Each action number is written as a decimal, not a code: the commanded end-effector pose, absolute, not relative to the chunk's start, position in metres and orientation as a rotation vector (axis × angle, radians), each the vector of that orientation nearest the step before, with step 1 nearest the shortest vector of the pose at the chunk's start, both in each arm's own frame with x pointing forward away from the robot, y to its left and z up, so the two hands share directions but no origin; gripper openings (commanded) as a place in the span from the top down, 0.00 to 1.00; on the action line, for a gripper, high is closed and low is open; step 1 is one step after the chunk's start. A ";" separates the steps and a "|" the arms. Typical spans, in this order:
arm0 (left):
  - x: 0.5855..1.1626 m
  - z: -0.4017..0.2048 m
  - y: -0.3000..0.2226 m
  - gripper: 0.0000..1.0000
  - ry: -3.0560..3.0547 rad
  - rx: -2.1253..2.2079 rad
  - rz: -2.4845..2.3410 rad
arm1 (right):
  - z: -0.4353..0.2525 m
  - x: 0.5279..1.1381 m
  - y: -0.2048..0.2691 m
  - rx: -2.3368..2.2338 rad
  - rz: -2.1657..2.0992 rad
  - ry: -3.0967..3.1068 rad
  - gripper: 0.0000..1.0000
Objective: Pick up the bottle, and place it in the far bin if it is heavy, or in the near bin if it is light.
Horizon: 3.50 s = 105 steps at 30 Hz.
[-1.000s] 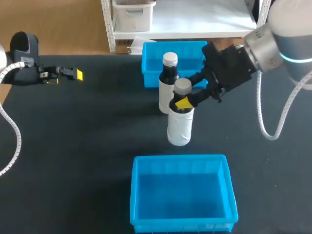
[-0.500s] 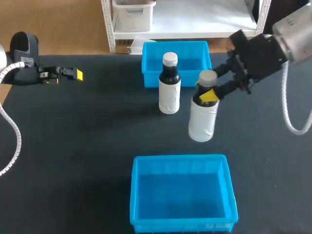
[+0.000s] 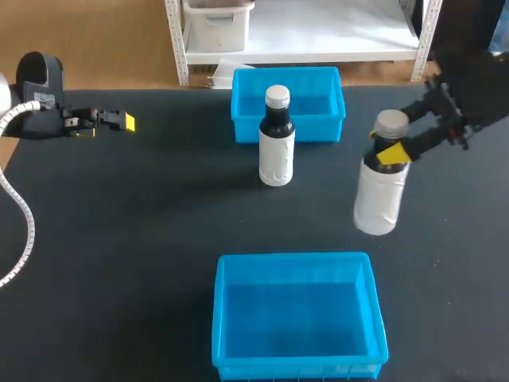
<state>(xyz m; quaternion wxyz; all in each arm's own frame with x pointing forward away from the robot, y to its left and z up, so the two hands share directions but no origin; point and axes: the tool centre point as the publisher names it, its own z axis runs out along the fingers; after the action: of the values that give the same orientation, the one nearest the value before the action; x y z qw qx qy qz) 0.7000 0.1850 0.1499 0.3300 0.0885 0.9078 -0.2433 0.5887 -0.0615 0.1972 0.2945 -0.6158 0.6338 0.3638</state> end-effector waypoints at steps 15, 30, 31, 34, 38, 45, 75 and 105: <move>0.700 0.150 0.185 0.00 2.374 0.231 -0.636 | 0.212 0.571 -0.094 -1.647 0.916 1.721 0.62; 0.700 0.150 0.185 0.00 2.374 0.231 -0.636 | 0.205 0.643 -0.131 -1.512 0.682 1.860 0.59; 0.700 0.150 0.185 0.00 2.374 0.231 -0.636 | 0.205 0.652 -0.134 -1.500 0.667 1.869 0.59; 0.700 0.150 0.185 0.00 2.374 0.231 -0.636 | 0.206 0.670 -0.138 -1.464 0.653 1.882 0.58; 0.700 0.150 0.185 0.00 2.374 0.231 -0.636 | 0.208 0.694 -0.140 -1.407 0.659 1.893 0.57; 0.700 0.150 0.185 0.00 2.374 0.231 -0.636 | 0.212 0.731 -0.130 -1.366 0.680 1.903 0.55; 0.700 0.150 0.185 0.00 2.374 0.231 -0.636 | 0.223 0.883 -0.006 -1.352 0.688 1.873 0.55; 0.700 0.150 0.185 0.00 2.374 0.231 -0.636 | 0.164 0.939 0.106 -1.371 0.833 1.835 0.56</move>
<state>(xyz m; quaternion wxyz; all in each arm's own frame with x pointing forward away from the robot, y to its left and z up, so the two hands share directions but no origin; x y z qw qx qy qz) 0.7000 0.1850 0.1499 0.3300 0.0885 0.9078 -0.2433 0.9217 0.0964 0.1671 0.3670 -0.5144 0.7163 0.2961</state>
